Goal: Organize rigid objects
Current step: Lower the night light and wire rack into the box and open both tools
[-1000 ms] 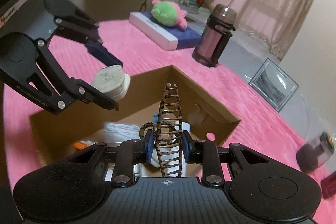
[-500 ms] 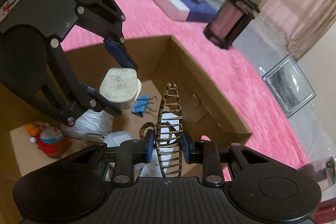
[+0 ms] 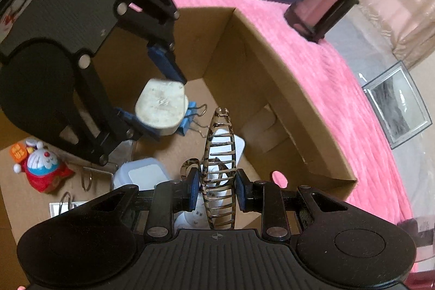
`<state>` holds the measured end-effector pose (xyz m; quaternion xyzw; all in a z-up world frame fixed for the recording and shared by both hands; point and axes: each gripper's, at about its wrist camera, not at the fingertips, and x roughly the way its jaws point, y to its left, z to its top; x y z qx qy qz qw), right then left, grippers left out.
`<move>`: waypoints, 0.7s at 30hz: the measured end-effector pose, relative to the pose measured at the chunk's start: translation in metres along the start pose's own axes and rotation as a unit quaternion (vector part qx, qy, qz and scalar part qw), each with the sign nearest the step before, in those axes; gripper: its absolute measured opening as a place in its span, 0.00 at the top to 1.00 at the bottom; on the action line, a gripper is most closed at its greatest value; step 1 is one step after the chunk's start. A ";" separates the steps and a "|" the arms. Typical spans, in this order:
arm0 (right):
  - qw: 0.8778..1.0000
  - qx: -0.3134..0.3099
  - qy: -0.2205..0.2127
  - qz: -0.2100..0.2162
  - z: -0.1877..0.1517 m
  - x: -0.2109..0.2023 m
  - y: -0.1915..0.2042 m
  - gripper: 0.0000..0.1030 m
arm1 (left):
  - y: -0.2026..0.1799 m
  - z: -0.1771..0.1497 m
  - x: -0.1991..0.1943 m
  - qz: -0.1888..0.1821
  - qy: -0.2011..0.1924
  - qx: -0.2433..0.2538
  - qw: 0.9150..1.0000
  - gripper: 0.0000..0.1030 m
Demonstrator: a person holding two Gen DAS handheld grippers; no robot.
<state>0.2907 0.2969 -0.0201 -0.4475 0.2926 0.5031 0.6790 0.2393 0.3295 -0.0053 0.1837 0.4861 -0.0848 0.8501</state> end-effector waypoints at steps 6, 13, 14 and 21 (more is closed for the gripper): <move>1.000 0.001 0.009 0.010 0.003 0.008 -0.003 0.76 | -0.001 0.002 0.008 0.002 0.021 0.008 1.000 0.54; 1.000 -0.001 0.009 0.018 0.004 0.010 -0.007 0.76 | -0.001 0.001 0.009 0.004 0.025 0.011 1.000 0.53; 1.000 -0.003 0.010 0.019 0.004 0.011 -0.007 0.76 | -0.002 0.001 0.009 0.005 0.023 0.010 1.000 0.54; 1.000 -0.008 0.008 0.024 0.002 0.012 -0.007 0.76 | -0.001 0.000 0.004 0.000 0.010 0.003 1.000 0.54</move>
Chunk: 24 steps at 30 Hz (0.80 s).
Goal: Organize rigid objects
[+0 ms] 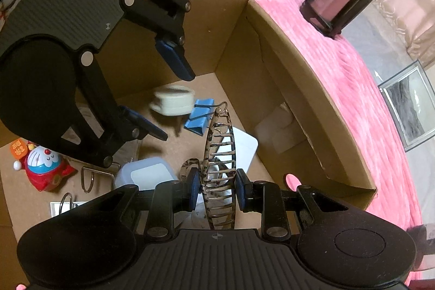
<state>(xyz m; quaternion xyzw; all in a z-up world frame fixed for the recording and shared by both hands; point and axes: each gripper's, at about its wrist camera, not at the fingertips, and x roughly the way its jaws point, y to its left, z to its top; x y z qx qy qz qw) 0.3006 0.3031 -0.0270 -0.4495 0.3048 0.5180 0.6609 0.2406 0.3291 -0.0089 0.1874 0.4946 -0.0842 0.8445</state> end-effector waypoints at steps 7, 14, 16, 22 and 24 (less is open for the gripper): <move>1.000 0.001 -0.013 0.010 -0.003 -0.001 0.000 0.76 | -0.002 -0.005 -0.012 -0.001 -0.024 -0.005 1.000 0.54; 0.998 0.026 -0.049 0.000 -0.003 -0.025 0.000 0.76 | -0.002 -0.010 -0.037 0.009 -0.054 -0.026 0.998 0.53; 0.997 0.037 -0.065 -0.007 -0.007 -0.039 0.001 0.76 | -0.004 -0.013 -0.048 0.014 -0.064 -0.032 0.997 0.53; 0.986 0.110 -0.126 -0.020 -0.025 -0.096 0.012 0.74 | -0.014 -0.028 -0.101 0.022 -0.127 -0.083 0.988 0.38; 0.978 0.138 -0.151 -0.033 -0.032 -0.120 0.024 0.63 | -0.021 -0.035 -0.123 0.026 -0.155 -0.103 0.982 0.31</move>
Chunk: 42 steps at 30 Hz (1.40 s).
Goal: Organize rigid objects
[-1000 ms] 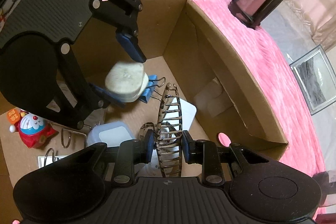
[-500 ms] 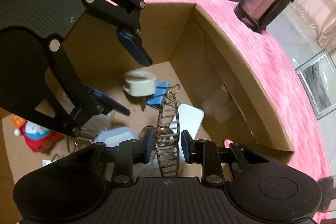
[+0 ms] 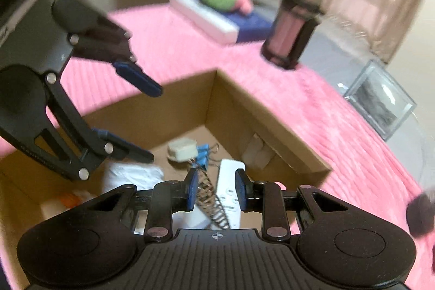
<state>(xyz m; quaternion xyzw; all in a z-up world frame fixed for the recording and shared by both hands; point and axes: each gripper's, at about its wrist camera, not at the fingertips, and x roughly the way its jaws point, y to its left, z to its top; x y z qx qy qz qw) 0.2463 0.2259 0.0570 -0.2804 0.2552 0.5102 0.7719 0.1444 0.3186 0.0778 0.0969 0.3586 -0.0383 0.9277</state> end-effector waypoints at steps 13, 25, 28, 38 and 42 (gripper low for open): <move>0.975 0.186 -0.113 -0.041 -0.047 -0.145 0.075 0.23 | -0.065 -0.039 -0.130 0.068 -0.095 -0.093 0.989 0.01; 0.954 0.267 -0.100 -0.089 -0.115 -0.199 0.131 0.20 | -0.121 -0.094 -0.177 0.100 -0.082 -0.183 0.975 0.01; 0.947 0.291 -0.091 -0.098 -0.130 -0.202 0.138 0.20 | -0.131 -0.109 -0.184 0.106 -0.081 -0.211 0.968 0.01; 0.929 0.341 -0.081 -0.119 -0.166 -0.215 0.160 0.20 | -0.165 -0.138 -0.195 0.129 -0.062 -0.230 0.963 0.03; 0.930 0.341 -0.068 -0.118 -0.174 -0.214 0.171 0.20 | -0.176 -0.145 -0.192 0.127 -0.050 -0.227 0.964 0.03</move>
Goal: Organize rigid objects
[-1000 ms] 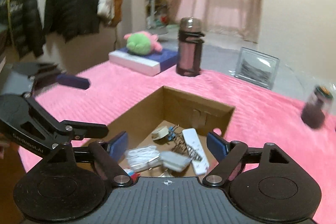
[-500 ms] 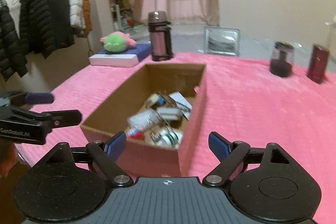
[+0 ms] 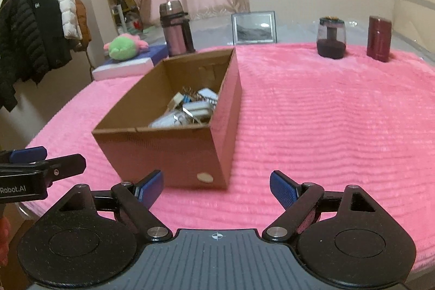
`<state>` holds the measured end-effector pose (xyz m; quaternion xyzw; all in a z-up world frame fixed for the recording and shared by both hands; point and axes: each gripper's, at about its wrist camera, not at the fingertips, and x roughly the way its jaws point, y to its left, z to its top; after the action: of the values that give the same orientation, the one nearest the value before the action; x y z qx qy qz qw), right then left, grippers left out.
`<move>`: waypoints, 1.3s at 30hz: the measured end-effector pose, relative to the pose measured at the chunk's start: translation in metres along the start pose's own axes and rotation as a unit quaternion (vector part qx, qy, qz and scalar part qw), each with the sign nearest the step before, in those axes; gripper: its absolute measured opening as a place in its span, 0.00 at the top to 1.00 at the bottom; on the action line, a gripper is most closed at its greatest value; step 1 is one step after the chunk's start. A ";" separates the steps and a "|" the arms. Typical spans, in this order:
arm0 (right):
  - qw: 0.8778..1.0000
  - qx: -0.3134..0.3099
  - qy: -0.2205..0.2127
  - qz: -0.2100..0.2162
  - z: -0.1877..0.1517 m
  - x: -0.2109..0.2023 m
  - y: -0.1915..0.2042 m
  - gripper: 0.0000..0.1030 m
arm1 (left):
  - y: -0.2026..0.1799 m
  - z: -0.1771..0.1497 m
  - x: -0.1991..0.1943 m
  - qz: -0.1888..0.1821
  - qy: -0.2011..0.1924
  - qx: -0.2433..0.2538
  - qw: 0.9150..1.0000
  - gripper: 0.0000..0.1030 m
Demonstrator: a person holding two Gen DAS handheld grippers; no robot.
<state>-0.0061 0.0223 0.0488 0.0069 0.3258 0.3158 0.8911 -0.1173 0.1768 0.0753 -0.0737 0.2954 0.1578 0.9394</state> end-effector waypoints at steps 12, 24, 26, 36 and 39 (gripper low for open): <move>0.999 -0.008 0.033 -0.003 -0.024 0.003 0.004 0.20 | -0.004 -0.029 0.005 0.012 0.037 0.003 0.999 0.03; 0.999 -0.004 0.041 -0.006 -0.028 0.006 0.004 0.20 | -0.006 -0.035 0.012 0.019 0.047 0.001 0.999 0.03; 0.999 -0.004 0.041 -0.007 -0.027 0.006 0.004 0.20 | -0.006 -0.035 0.013 0.019 0.048 0.001 0.999 0.03; 0.999 -0.002 0.042 -0.010 -0.026 0.007 0.002 0.20 | -0.009 -0.035 0.017 0.014 0.050 0.004 0.999 0.03; 0.999 -0.001 0.043 -0.012 -0.026 0.007 0.001 0.20 | -0.010 -0.035 0.018 0.012 0.050 0.003 0.999 0.03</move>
<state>-0.0174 0.0220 0.0246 -0.0118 0.3637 0.3053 0.8800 -0.1184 0.1643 0.0372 -0.0751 0.3431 0.1643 0.9218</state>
